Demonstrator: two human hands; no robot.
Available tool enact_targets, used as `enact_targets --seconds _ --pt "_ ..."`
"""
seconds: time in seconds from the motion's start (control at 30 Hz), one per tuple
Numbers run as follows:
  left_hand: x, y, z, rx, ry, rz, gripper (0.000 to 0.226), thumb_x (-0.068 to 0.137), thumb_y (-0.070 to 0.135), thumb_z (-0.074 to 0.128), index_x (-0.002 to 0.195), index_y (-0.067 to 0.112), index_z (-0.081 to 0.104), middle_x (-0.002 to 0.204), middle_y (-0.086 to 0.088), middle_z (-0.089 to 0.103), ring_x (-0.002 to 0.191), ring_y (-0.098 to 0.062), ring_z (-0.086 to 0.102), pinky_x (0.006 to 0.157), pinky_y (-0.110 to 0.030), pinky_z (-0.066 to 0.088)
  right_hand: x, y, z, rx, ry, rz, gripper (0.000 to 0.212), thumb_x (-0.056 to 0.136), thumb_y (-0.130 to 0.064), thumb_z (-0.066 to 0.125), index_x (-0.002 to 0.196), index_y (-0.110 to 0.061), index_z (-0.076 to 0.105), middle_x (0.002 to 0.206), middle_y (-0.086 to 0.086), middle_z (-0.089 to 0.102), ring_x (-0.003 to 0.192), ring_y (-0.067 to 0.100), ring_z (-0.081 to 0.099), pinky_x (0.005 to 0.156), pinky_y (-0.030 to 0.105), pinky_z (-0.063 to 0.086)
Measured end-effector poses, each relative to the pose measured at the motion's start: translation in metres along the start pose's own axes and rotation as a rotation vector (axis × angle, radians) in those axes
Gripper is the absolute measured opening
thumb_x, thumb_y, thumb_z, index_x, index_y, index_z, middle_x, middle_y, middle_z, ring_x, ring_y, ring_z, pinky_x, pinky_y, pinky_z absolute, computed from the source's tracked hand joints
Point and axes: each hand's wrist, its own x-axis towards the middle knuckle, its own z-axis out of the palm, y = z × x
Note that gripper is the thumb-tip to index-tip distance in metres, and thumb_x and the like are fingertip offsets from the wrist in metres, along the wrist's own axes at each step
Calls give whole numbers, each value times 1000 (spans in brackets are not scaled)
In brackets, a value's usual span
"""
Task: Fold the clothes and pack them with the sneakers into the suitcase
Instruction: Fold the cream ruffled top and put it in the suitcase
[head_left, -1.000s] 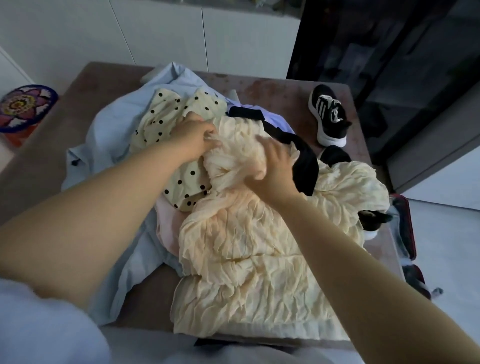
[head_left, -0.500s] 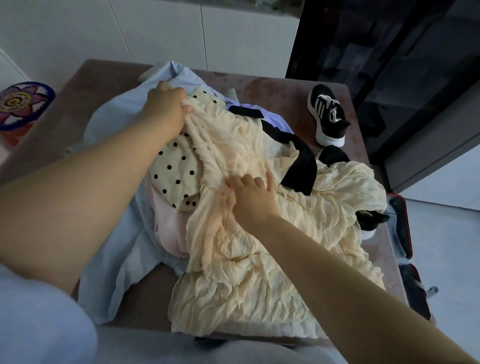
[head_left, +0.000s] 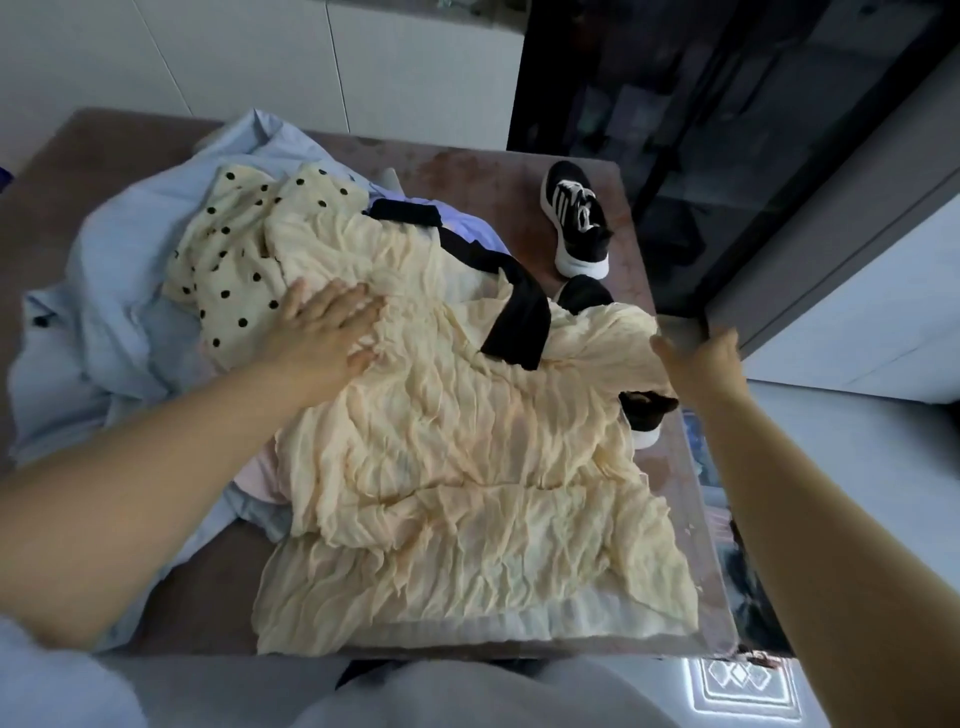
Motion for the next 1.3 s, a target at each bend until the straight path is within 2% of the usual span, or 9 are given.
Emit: enact_targets --seconds 0.1,0.17,0.37,0.47,0.63,0.73,0.9,1.17,1.3 --pt "-2 -1 -7 -1 -4 7 59 98 44 22 149 27 -3 157 3 -10 144 -18 -10 112 -46 -14 8 2 -1 -190 -254 84 57 85 -40 61 123 1 50 97 11 59 86 27 58 70 27 41" --pt "-6 2 -13 -26 33 16 59 97 37 29 149 26 4 157 3 -4 145 -19 -7 112 -45 -14 12 10 -1 -142 -209 -5 34 82 -28 65 101 0 63 74 7 58 64 22 53 61 26 41" --pt "-4 31 -35 -269 211 48 64 86 13 46 145 20 22 151 0 18 140 -19 11 113 -42 -11 0 -7 -4 558 -74 -67 2 79 -18 58 81 -17 58 71 -2 53 74 19 50 65 30 44" --pt "3 59 -47 -503 294 96 60 84 12 46 142 16 30 144 -5 35 134 -25 26 115 -41 3 -31 -41 15 337 -106 -402 10 84 -14 49 84 -21 56 71 -6 54 67 16 51 57 25 39" --pt "12 87 -53 -619 323 112 57 86 15 48 140 13 31 138 -4 46 127 -28 38 110 -36 12 -72 -33 49 -292 -704 -952 31 84 -14 58 114 -21 56 119 -2 58 100 16 57 83 25 46" --pt "15 66 -51 -593 340 56 60 86 14 52 141 14 28 139 -5 44 128 -29 37 109 -37 13 -61 -24 44 -70 -610 -900 19 89 -20 58 108 -20 60 118 -4 59 102 9 56 93 32 48" --pt "35 -4 -60 -486 381 -111 55 89 18 55 139 11 33 138 -11 46 124 -37 41 106 -42 25 4 -44 30 -59 -276 -738 25 87 -15 58 112 -15 59 120 5 56 106 19 56 82 24 40" --pt "88 -65 -59 -523 79 -240 77 80 41 67 141 11 32 142 -15 41 127 -35 41 104 -42 34 48 -90 79 -337 -543 -662 95 75 -33 75 146 -11 16 136 13 44 123 30 44 90 33 37" --pt "94 -67 -53 -458 105 -217 67 80 45 65 136 15 44 136 -15 47 123 -36 43 101 -40 34 53 -100 92 -388 -506 -767 57 76 -34 73 122 -10 49 108 9 59 103 28 55 75 27 36"
